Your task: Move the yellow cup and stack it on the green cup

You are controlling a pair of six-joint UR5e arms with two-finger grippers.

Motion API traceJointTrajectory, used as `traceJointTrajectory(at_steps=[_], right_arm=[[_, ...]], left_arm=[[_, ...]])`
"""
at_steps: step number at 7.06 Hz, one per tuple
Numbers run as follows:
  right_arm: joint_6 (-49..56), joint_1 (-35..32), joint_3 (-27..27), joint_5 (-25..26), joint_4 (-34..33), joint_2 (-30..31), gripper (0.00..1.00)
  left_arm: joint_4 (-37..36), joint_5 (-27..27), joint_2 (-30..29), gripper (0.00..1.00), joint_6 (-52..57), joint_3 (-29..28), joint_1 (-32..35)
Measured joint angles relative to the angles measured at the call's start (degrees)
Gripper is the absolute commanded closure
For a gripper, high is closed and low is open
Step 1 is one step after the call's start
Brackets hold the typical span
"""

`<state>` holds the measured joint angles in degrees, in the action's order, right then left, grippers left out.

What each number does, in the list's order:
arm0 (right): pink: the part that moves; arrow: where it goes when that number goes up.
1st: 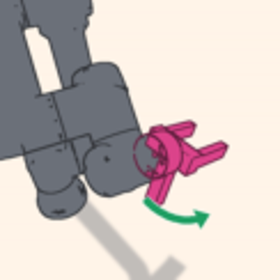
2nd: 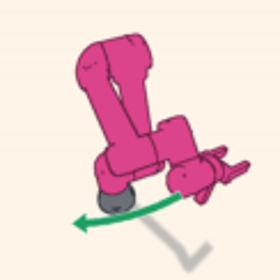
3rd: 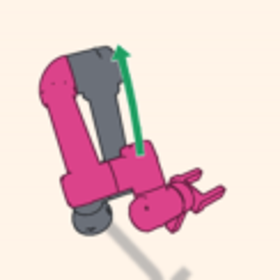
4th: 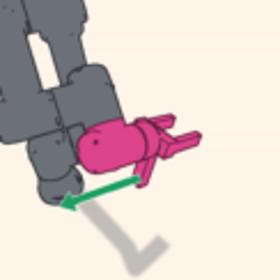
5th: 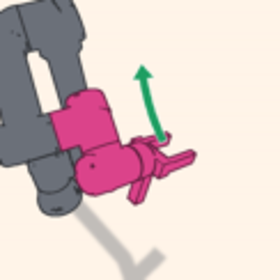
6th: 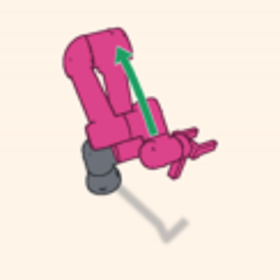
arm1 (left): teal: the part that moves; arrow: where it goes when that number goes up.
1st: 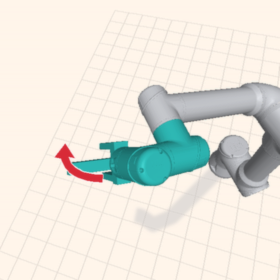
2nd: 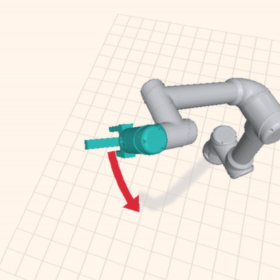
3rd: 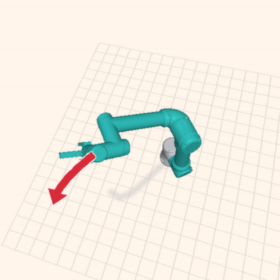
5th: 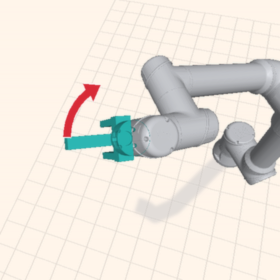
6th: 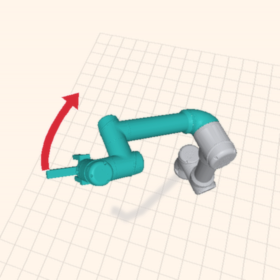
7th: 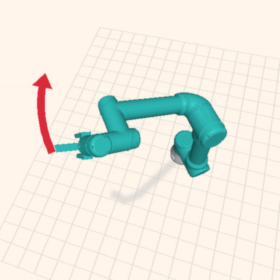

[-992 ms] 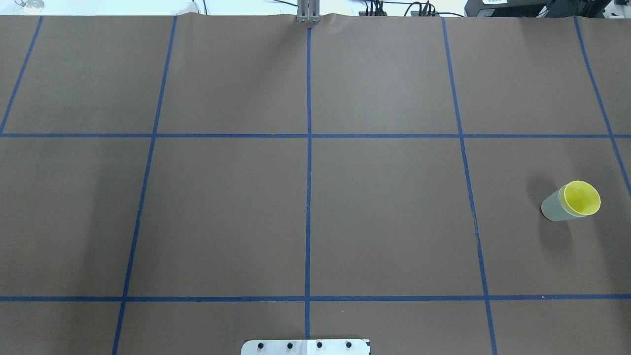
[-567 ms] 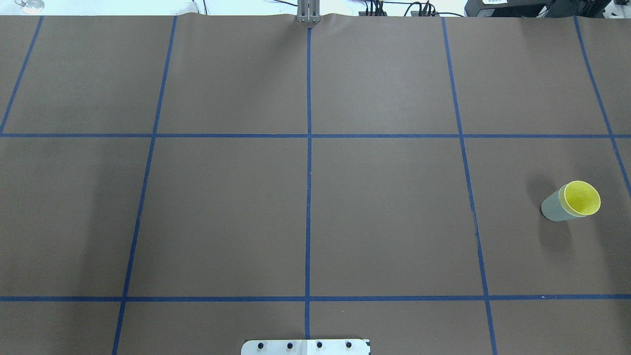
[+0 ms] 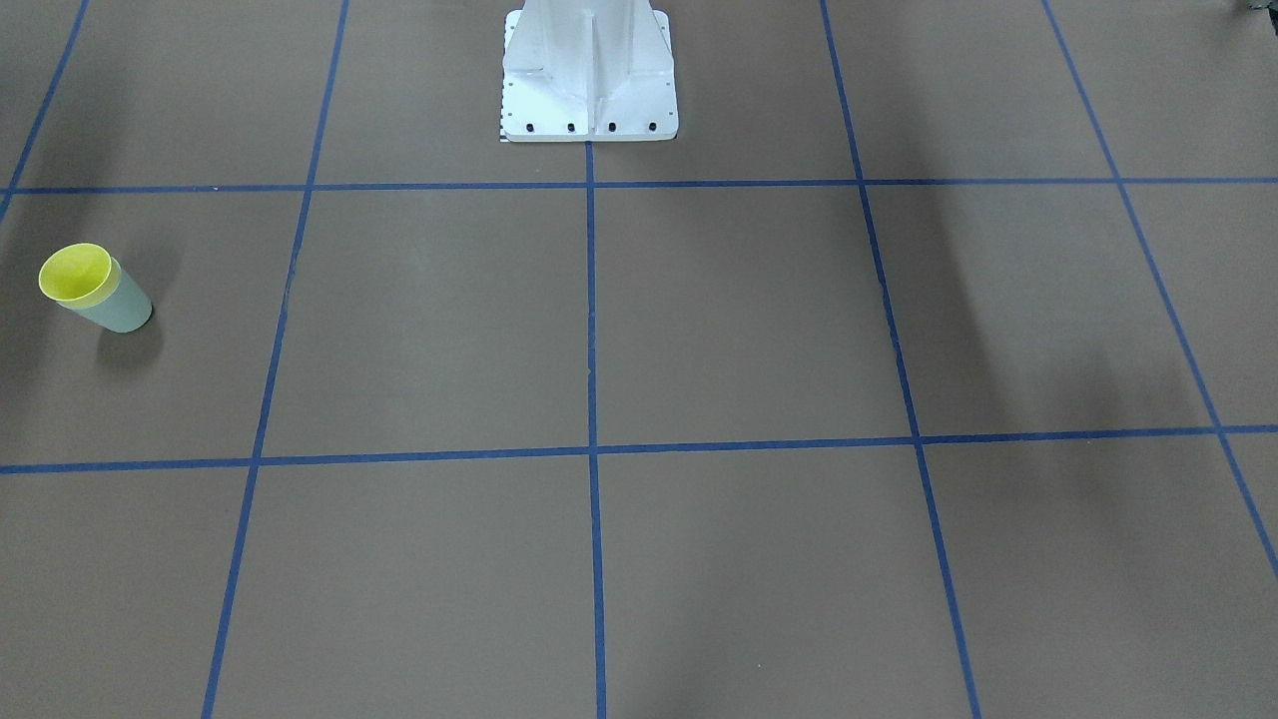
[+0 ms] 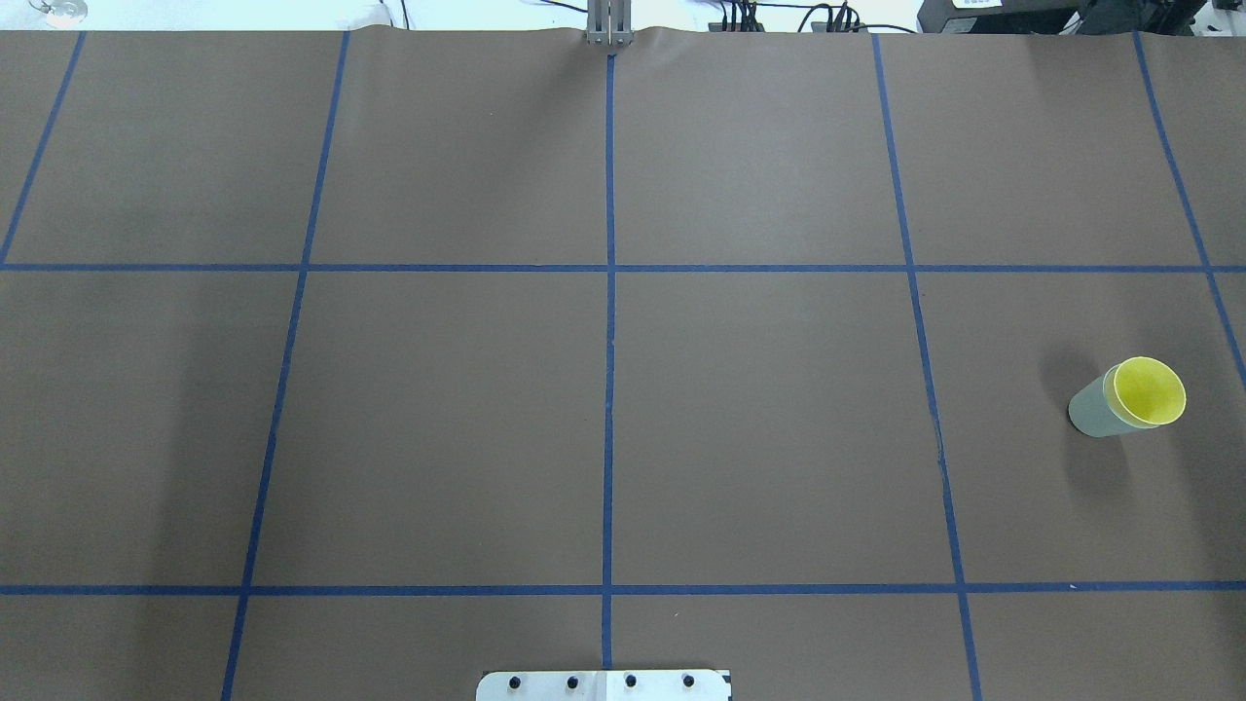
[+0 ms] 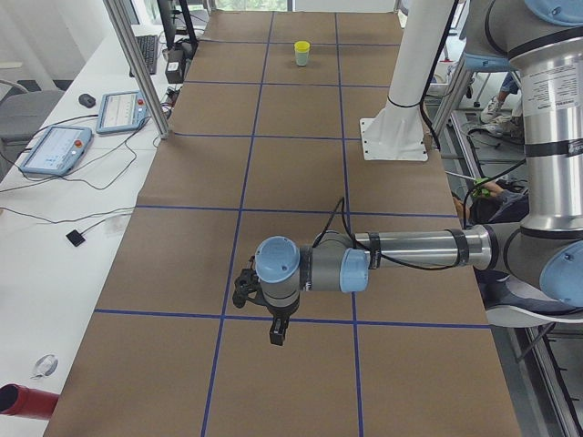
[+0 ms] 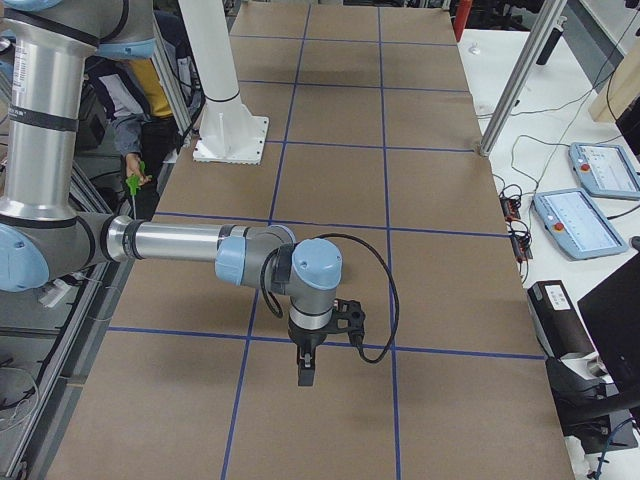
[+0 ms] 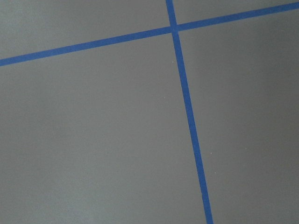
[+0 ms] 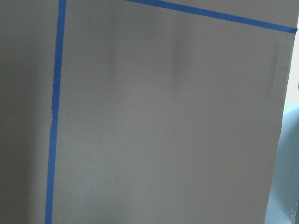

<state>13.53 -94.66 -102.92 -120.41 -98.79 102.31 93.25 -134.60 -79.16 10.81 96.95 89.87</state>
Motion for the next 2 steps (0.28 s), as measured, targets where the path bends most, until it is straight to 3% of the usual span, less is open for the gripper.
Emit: traceJointTrajectory(at_steps=[2], right_arm=[[0.0,0.0,0.0,0.0,0.0,0.0,0.0]], left_arm=[[0.0,0.0,0.3,0.0,0.0,0.0,0.0]])
